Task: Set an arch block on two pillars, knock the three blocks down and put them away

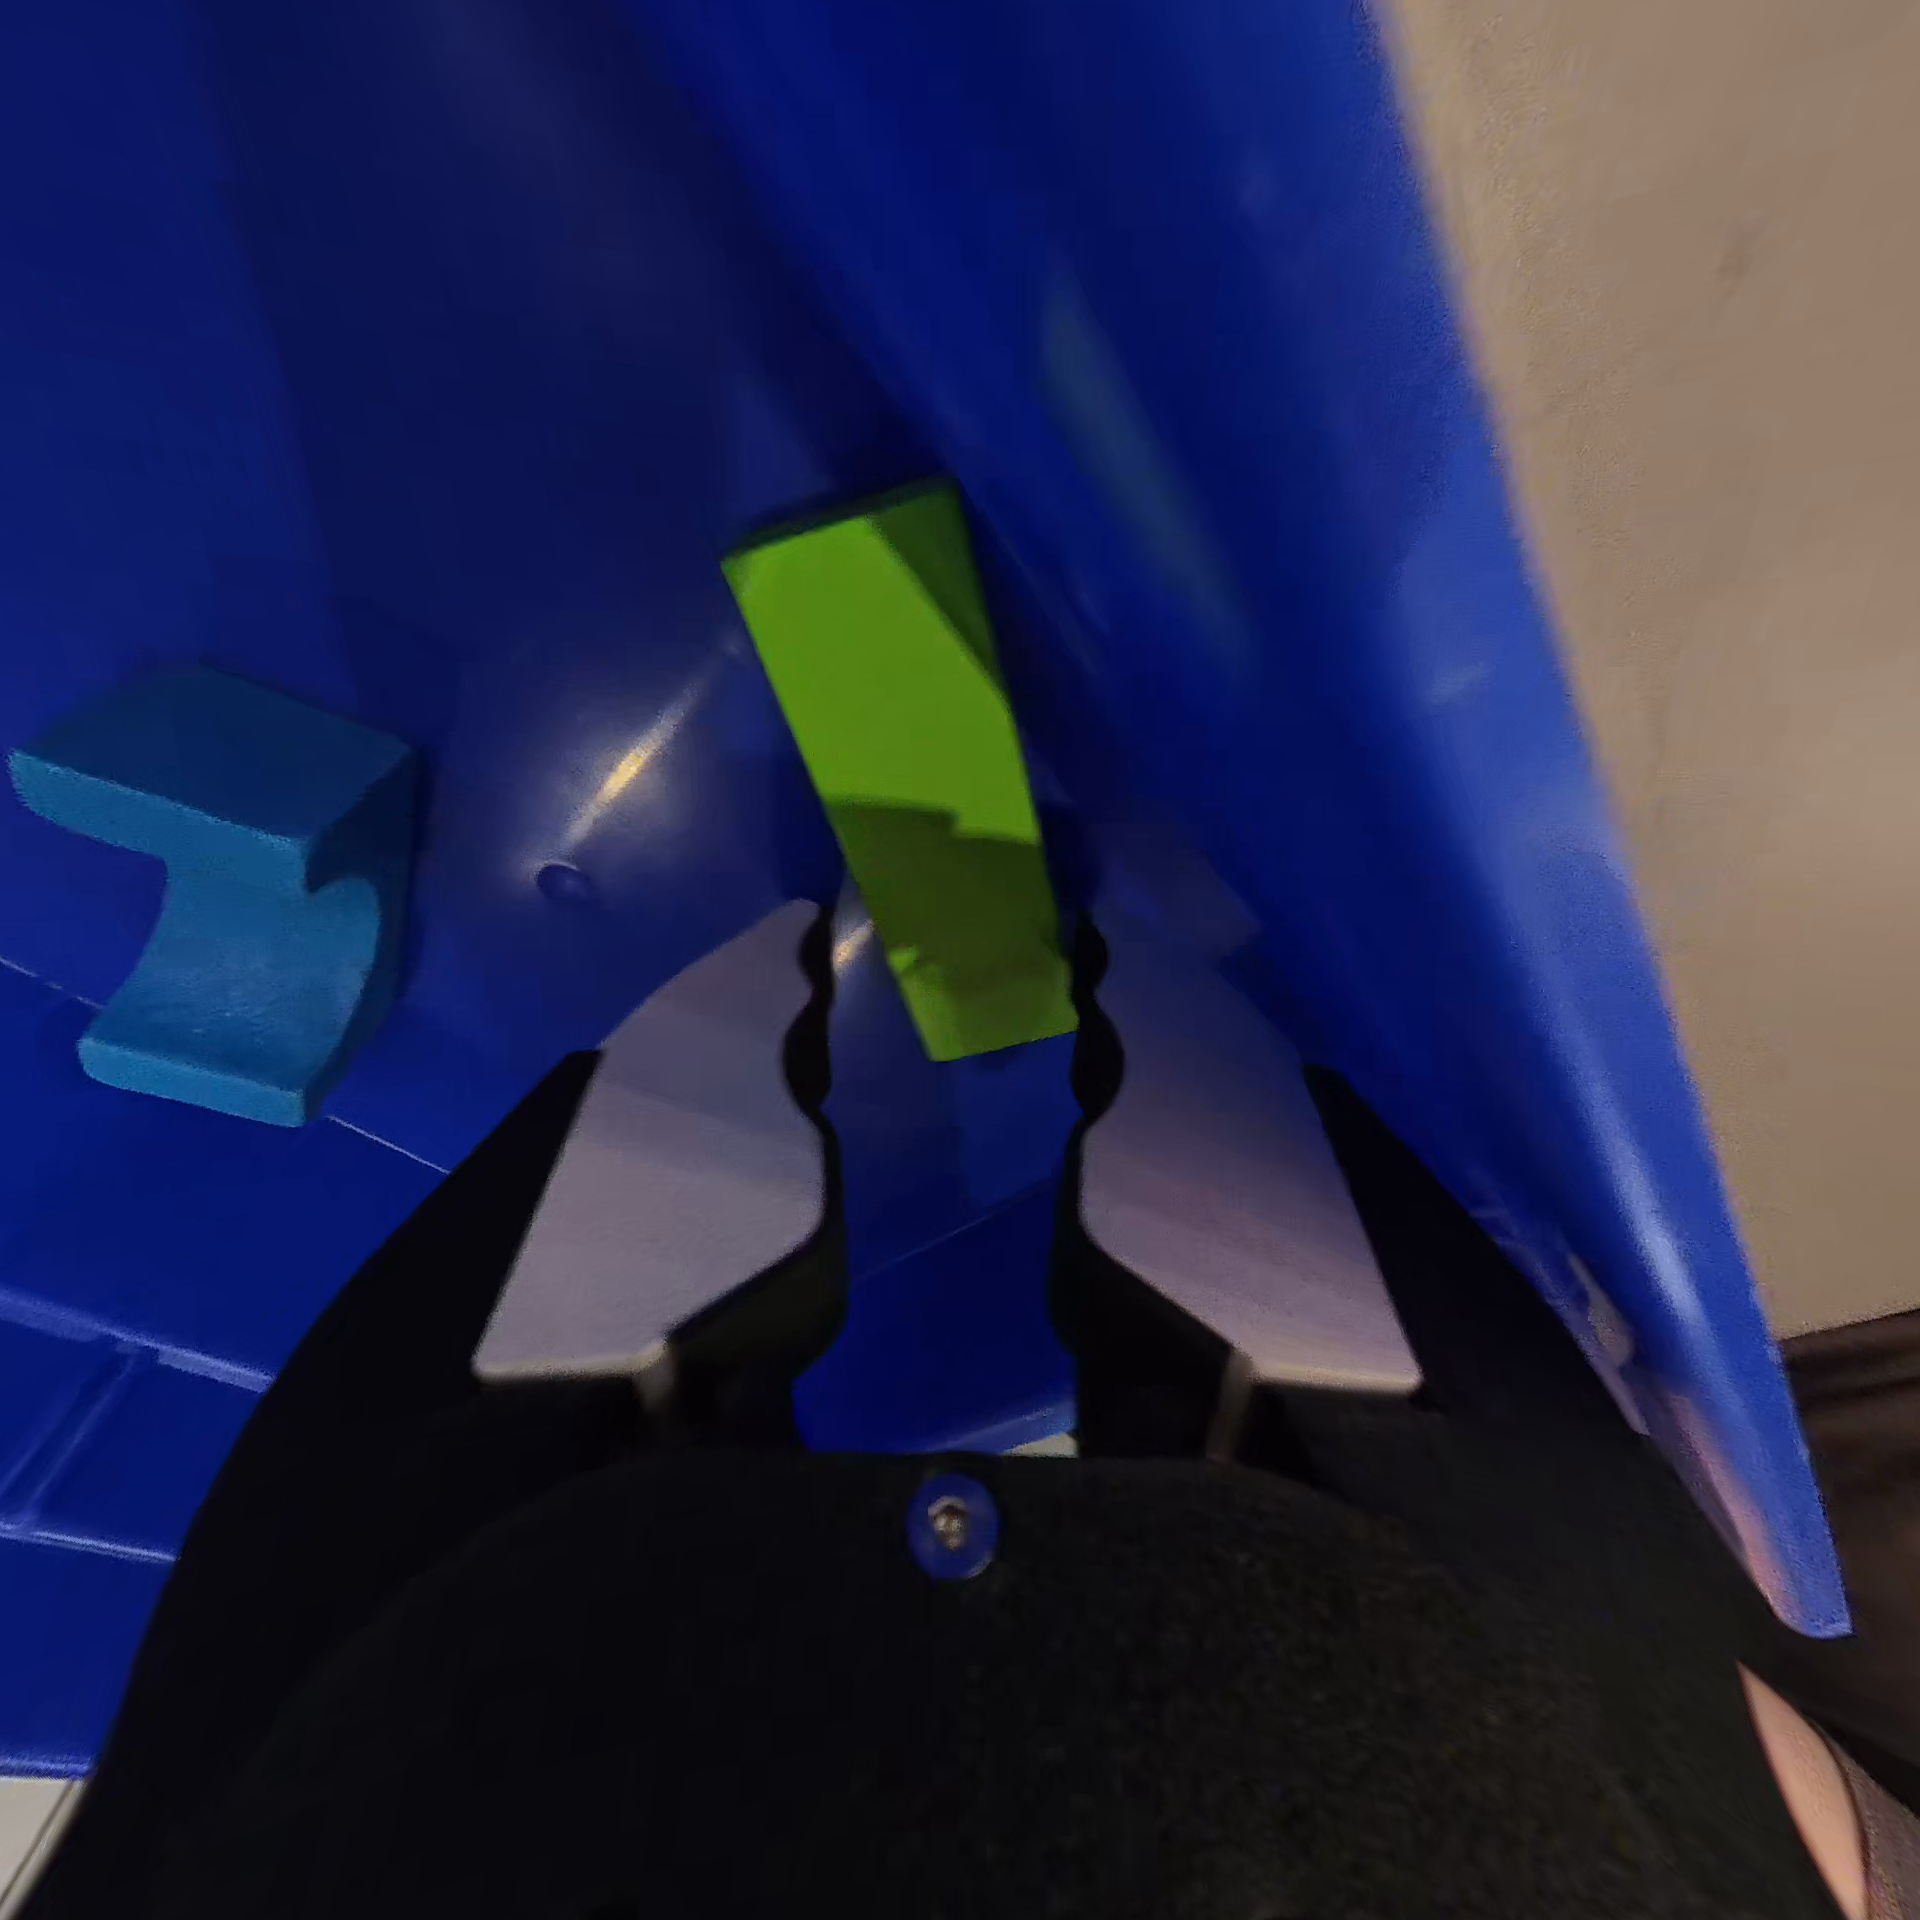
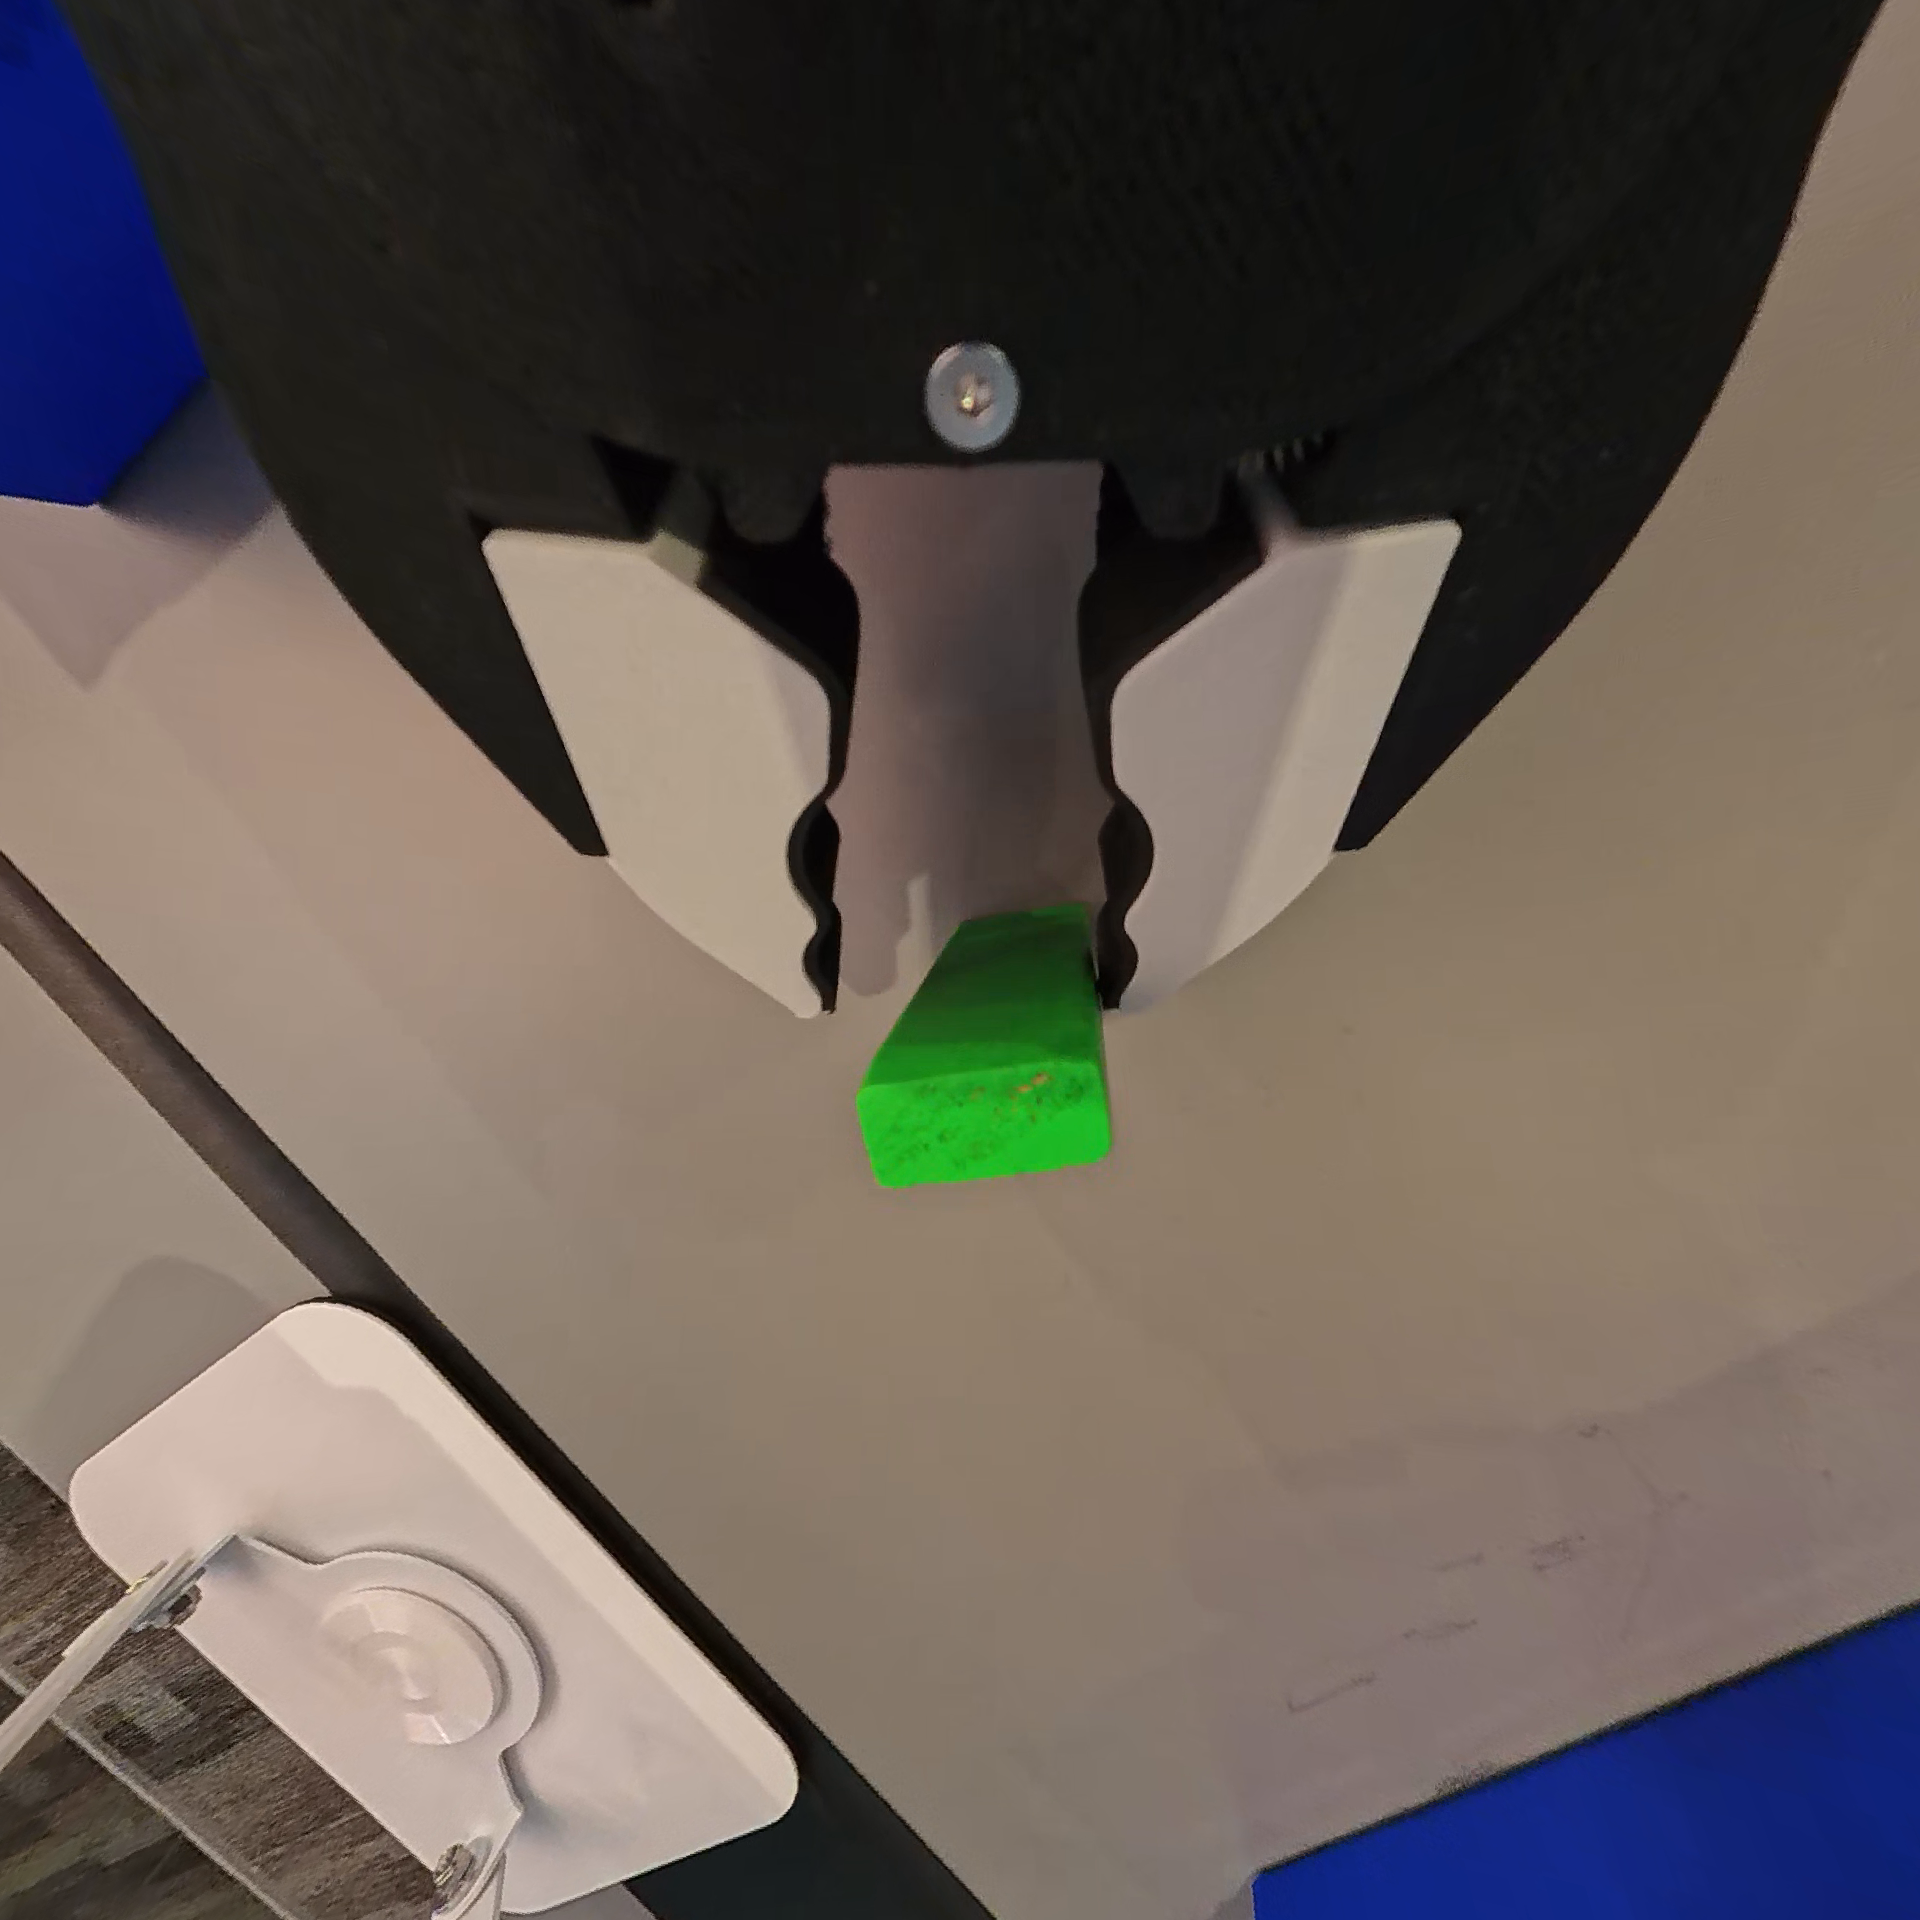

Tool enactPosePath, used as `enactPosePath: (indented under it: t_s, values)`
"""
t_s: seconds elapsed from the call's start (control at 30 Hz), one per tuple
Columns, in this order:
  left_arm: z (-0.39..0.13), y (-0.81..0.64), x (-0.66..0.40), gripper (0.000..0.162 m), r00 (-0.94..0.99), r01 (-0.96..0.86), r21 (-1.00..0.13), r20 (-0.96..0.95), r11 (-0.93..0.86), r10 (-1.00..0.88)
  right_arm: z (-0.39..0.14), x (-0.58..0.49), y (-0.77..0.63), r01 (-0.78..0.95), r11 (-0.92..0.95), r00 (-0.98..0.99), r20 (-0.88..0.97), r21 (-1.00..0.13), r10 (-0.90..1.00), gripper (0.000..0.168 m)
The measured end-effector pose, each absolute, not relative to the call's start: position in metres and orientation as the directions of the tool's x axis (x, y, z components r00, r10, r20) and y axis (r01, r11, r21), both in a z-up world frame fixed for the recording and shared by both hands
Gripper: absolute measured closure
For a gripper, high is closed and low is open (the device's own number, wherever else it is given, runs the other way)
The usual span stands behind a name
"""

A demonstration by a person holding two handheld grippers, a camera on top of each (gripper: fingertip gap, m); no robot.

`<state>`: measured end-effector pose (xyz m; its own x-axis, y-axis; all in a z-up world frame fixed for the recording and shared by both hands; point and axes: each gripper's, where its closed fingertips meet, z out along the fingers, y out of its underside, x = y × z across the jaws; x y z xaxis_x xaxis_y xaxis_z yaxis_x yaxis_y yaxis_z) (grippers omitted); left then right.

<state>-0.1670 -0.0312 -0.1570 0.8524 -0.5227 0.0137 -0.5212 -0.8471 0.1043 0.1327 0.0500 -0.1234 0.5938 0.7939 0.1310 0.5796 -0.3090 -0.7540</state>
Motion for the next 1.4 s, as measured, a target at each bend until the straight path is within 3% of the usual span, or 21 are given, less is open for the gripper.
enactPosePath:
  t_s: [0.13, 0.2, 0.33, 0.37, 0.47, 0.6, 0.67, 0.83, 0.93, 1.07, 1.2, 1.4]
  values:
    - [-0.151, -0.026, -0.171, 0.127, 0.846, -0.533, 0.057, 0.025, -0.844, -0.533, -0.122, 0.133, 0.050, 0.579, -0.307, 0.596, 0.134, -0.755, 0.792, 0.119]
    - [-0.139, -0.021, -0.174, 0.127, 0.853, -0.520, -0.022, 0.039, -0.854, -0.520, -0.118, 0.134, 0.051, 0.575, -0.303, 0.601, 0.140, -0.760, 0.787, 0.119]
    - [-0.087, -0.013, -0.167, 0.131, 0.857, -0.459, -0.273, 0.113, -0.845, -0.502, -0.094, 0.142, 0.059, 0.549, -0.271, 0.655, 0.207, -0.791, 0.726, 0.118]
    - [-0.068, -0.012, -0.160, 0.161, 0.839, -0.456, -0.360, 0.129, -0.814, -0.528, -0.081, 0.146, 0.061, 0.543, -0.245, 0.673, 0.241, -0.803, 0.700, 0.118]
    - [-0.013, -0.024, -0.117, 0.162, 0.738, -0.414, -0.570, 0.247, -0.710, -0.628, -0.044, 0.155, 0.060, 0.508, -0.180, 0.706, 0.287, -0.842, 0.647, 0.118]
    - [-0.025, -0.038, -0.132, 0.161, 0.780, -0.537, -0.466, 0.042, -0.703, -0.624, -0.031, 0.154, 0.051, 0.468, -0.179, 0.697, 0.237, -0.866, 0.676, 0.118]
    - [-0.037, -0.046, -0.134, 0.140, 0.747, -0.603, -0.405, 0.015, -0.687, -0.665, -0.034, 0.154, 0.050, 0.476, -0.185, 0.687, 0.232, -0.860, 0.689, 0.118]
    - [-0.065, -0.035, -0.144, 0.124, 0.684, -0.713, -0.299, -0.095, -0.634, -0.724, -0.048, 0.148, 0.047, 0.535, -0.185, 0.630, 0.243, -0.824, 0.737, 0.118]
    - [-0.076, -0.038, -0.157, 0.124, 0.607, -0.788, -0.255, -0.162, -0.561, -0.778, -0.061, 0.143, 0.044, 0.599, -0.183, 0.572, 0.257, -0.779, 0.779, 0.116]
    - [-0.073, -0.056, -0.166, 0.118, 0.572, -0.799, -0.333, -0.163, -0.500, -0.804, -0.058, 0.144, 0.045, 0.610, -0.166, 0.563, 0.276, -0.775, 0.779, 0.115]
    - [-0.068, -0.061, -0.172, 0.100, 0.526, -0.812, -0.401, -0.185, -0.425, -0.830, -0.061, 0.147, 0.045, 0.605, -0.184, 0.563, 0.252, -0.775, 0.787, 0.113]
    - [-0.113, -0.061, -0.190, 0.096, 0.292, -0.956, -0.091, -0.198, -0.279, -0.936, -0.060, 0.149, 0.044, 0.563, -0.219, 0.572, 0.184, -0.797, 0.800, 0.113]
